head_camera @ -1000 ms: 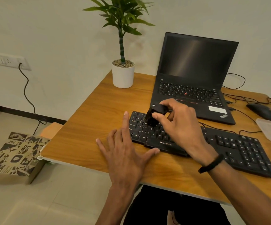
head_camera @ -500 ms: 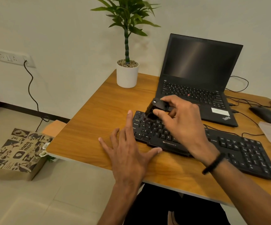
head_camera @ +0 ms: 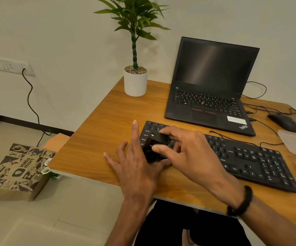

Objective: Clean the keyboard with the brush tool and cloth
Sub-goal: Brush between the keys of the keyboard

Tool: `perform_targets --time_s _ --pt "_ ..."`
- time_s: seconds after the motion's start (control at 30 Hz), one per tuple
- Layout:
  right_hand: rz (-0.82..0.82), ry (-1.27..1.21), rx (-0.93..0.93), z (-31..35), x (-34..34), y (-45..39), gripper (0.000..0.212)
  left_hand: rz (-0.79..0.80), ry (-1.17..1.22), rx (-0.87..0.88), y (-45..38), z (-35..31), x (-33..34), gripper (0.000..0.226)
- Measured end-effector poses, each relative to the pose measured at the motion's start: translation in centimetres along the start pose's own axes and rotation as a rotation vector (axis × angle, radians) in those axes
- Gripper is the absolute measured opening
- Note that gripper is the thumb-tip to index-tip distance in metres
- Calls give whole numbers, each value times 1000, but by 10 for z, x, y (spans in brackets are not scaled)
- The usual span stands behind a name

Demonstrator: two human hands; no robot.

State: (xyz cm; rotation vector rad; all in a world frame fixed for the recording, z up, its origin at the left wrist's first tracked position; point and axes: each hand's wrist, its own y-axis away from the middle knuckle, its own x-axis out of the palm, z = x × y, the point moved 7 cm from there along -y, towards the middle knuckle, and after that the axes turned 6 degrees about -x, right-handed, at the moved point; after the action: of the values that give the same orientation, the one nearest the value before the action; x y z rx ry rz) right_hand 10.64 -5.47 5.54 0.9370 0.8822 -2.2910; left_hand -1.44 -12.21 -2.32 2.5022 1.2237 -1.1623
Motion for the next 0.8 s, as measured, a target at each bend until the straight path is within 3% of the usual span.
perform_targets --time_s 0.1,0.27,0.37,0.47,0.6,0.7,0.8 --pt "-48 -94 143 -15 -25 24 35 -1 -3 15 1 -3 -1 140" --pt "-367 -391 325 -39 -82 45 21 9 -27 65 1 -8 0 141" --pt "-516 -669 493 -67 -96 62 29 -30 8 185 10 -23 0 116" --pt "-564 -885 630 -91 -96 80 43 28 201 279 28 -50 8 84" --pt "-610 -1042 694 -105 -95 103 40 316 646 103 54 -87 29 44" --pt "-659 -1156 725 -113 -95 121 48 484 877 -87 73 -106 45 44" --pt "-664 -1243 743 -117 -92 138 47 548 978 -211 85 -114 60 55"
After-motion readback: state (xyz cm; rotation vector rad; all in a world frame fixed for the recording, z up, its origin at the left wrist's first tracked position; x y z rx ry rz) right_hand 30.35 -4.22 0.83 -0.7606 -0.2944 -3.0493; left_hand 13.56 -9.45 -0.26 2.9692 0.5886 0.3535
